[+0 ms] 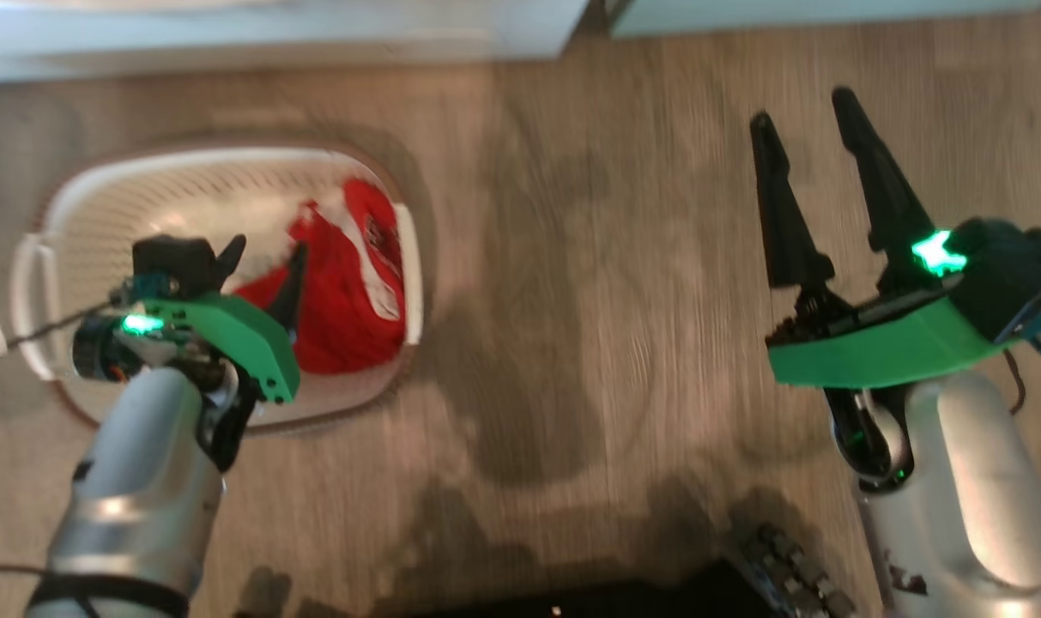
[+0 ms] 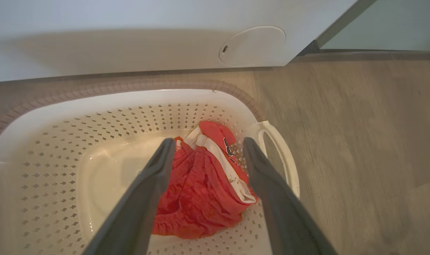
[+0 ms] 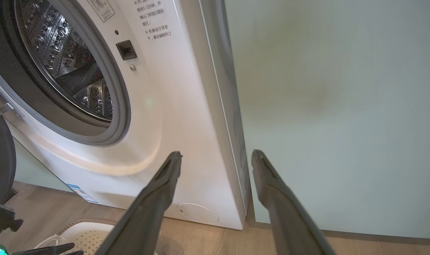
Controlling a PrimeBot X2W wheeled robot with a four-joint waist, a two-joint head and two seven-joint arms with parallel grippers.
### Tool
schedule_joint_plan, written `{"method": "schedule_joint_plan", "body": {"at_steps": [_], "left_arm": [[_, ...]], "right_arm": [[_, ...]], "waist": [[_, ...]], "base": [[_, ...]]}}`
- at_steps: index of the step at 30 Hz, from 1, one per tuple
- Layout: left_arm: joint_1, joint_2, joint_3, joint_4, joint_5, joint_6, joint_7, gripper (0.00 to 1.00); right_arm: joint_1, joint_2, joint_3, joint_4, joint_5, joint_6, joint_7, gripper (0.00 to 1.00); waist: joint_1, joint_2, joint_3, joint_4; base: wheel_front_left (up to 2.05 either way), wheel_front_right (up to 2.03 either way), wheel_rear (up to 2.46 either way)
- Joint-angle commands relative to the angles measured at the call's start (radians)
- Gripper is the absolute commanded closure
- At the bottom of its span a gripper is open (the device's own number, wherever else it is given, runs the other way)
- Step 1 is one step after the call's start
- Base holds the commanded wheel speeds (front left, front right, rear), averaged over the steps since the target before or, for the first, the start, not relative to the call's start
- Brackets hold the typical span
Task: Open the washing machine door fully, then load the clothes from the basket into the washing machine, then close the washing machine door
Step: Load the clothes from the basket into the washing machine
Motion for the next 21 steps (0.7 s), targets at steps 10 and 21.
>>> {"method": "schedule_joint_plan", "body": {"at_steps": [10, 21], "left_arm": [[-0.128, 0.121, -0.088, 0.123, -0.135, -0.016, 0.129, 0.0], [-0.188, 0.255, -0.176, 0.151, -0.309, -0.017, 0.244, 0.0]], "right_arm": [[-0.077, 0.003, 0.083, 0.001, 0.059, 0.0, -0.066, 0.0], [-0.13, 0.003, 0.118, 0.003, 0.117, 0.0, -0.078, 0.0]], "waist": [[-0.0004, 0.0, 0.263, -0.129], [-0.0004, 0.0, 0.372, -0.194]], "base": [[0.0, 0.0, 0.0], [0.0, 0.0, 0.0]]}}
